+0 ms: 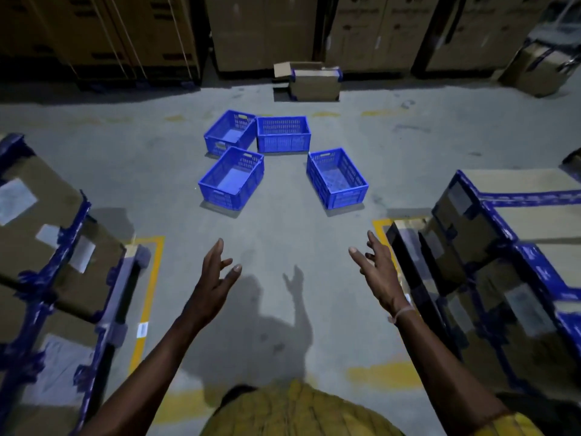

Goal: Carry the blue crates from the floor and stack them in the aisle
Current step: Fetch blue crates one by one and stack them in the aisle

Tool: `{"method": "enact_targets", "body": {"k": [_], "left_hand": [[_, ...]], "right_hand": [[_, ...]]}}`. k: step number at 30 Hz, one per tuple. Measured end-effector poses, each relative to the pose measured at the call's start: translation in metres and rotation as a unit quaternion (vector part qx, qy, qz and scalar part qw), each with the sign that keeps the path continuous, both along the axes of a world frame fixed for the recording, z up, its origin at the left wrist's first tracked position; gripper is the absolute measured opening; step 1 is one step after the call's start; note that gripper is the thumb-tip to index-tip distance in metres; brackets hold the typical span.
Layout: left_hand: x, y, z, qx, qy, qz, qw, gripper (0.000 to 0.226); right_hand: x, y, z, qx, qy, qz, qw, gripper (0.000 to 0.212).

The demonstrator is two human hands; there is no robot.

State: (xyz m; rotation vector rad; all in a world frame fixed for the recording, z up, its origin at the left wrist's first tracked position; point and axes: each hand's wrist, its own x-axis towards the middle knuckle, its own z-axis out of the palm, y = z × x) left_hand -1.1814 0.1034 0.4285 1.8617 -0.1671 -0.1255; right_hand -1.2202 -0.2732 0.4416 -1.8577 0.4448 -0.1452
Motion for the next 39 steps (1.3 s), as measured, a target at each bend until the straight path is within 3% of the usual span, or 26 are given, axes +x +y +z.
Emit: {"method": "enact_targets", "body": {"k": [8, 18, 22, 28, 32, 37, 39], "left_hand": [[0.157, -0.051, -0.009, -0.008, 0.034, 0.037, 0.999, 0.087], [0.422, -0.09, -0.039, -0.017, 0.064, 0.054, 0.996, 0.071], [0.524, -0.107, -0.029, 0.044, 0.072, 0.046, 0.995, 0.076], [0.656, -0.11, -0.036, 0.045, 0.069, 0.05, 0.995, 0.074], [0.726, -0.127, -0.044, 0.05, 0.087, 0.116, 0.988, 0.073], [0.805, -0.149, -0.059, 0.056, 0.107, 0.212, 0.97, 0.081], [0.835, -0.159, -0.061, 0.051, 0.129, 0.248, 0.959, 0.08]], "right_hand": [[0.197, -0.046, 0.008, -0.011, 0.005, 0.037, 0.999, 0.09], [0.453, -0.081, -0.019, -0.014, 0.031, 0.043, 0.999, 0.092], [0.558, -0.093, -0.017, -0.025, 0.033, 0.044, 0.998, 0.09], [0.706, -0.107, -0.022, -0.018, 0.033, 0.085, 0.996, 0.092], [0.82, -0.117, -0.038, -0.024, 0.037, 0.15, 0.988, 0.094], [0.969, -0.118, -0.041, -0.036, 0.031, 0.222, 0.974, 0.113], [1.026, -0.116, -0.039, -0.03, 0.046, 0.26, 0.964, 0.107]]}}
